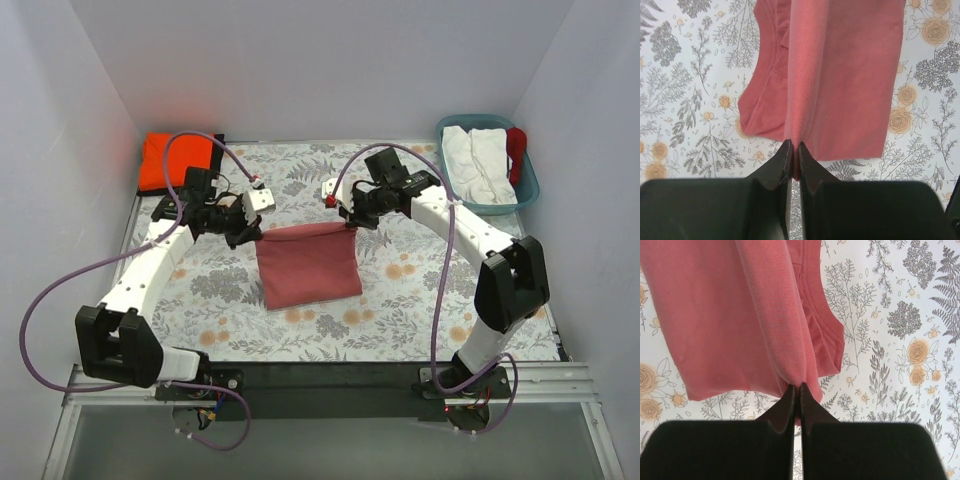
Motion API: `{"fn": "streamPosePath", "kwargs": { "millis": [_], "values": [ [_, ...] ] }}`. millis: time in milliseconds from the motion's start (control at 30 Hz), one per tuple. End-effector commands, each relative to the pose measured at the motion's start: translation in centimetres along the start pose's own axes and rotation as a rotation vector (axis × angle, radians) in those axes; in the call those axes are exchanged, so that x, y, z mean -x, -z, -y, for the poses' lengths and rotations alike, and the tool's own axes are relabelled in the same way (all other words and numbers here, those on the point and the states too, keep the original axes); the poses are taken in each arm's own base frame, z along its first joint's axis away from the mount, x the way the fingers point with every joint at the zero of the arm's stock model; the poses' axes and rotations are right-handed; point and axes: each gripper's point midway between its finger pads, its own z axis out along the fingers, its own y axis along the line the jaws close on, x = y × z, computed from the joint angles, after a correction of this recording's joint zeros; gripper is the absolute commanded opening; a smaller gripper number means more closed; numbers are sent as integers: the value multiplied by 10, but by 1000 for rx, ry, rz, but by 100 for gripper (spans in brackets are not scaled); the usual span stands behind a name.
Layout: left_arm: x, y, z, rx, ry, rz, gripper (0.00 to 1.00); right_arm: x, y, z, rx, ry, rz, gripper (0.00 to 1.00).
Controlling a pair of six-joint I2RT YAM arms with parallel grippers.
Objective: Fold and stack the t-shirts
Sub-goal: Fold the tshirt
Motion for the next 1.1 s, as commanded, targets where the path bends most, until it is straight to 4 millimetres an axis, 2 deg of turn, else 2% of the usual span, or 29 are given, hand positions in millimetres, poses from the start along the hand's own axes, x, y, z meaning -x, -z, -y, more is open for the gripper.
{"fn": "streamPosePath", "kwargs": {
  "millis": [0,33,100,133,200,267,300,333,367,567,667,733,833,867,900,933,967,1000,1033,1067],
  "values": [
    [-18,-2,-2,23,73,-50,0,6,-6,14,0,16,10,1],
    [-19,-5,-13,54,68,-43,0,7,-7,19,-8,19,9,1],
    [-29,-12,-21,74,86,-50,0,-1,-19,25,-1,15,-16,1],
    [-32,-21,-34,96,85,-43,0,-5,-21,30,-12,17,-34,1],
    [-36,-30,-46,110,107,-45,0,-10,-30,39,-24,16,-51,1],
    [-48,-46,-61,114,143,-62,0,-18,-39,48,-39,-7,-79,1],
    [-46,-48,-72,125,148,-60,0,-21,-42,51,-43,-6,-86,1],
    [-56,-59,-79,115,175,-72,0,-26,-45,55,-64,-10,-105,1],
    [-55,-60,-89,129,176,-65,1,-35,-51,59,-75,-17,-124,1],
    [-84,-87,-103,113,218,-114,8,-70,-78,70,-98,-76,-203,1],
    [-88,-91,-113,136,239,-120,8,-78,-88,79,-113,-85,-218,2],
    [-95,-95,-120,142,244,-131,7,-76,-89,87,-129,-105,-210,2],
    [-101,-99,-131,153,266,-137,11,-76,-93,91,-137,-149,-201,12],
    [-93,-97,-140,168,267,-124,23,-74,-91,93,-145,-170,-197,30],
    [-90,-93,-150,192,276,-112,27,-73,-88,96,-163,-203,-193,38],
    [-82,-90,-156,196,284,-83,34,-66,-77,106,-196,-220,-175,53],
    [-65,-81,-169,222,337,-36,41,-61,-70,112,-218,-241,-161,65],
    [-61,-72,-172,224,384,-16,43,-55,-61,117,-238,-260,-143,69],
    [-47,-61,-174,231,405,21,45,-44,-46,122,-266,-292,-116,74],
    [-31,-53,-169,200,465,78,47,-36,-32,131,-293,-306,-89,74]
  ]
}}
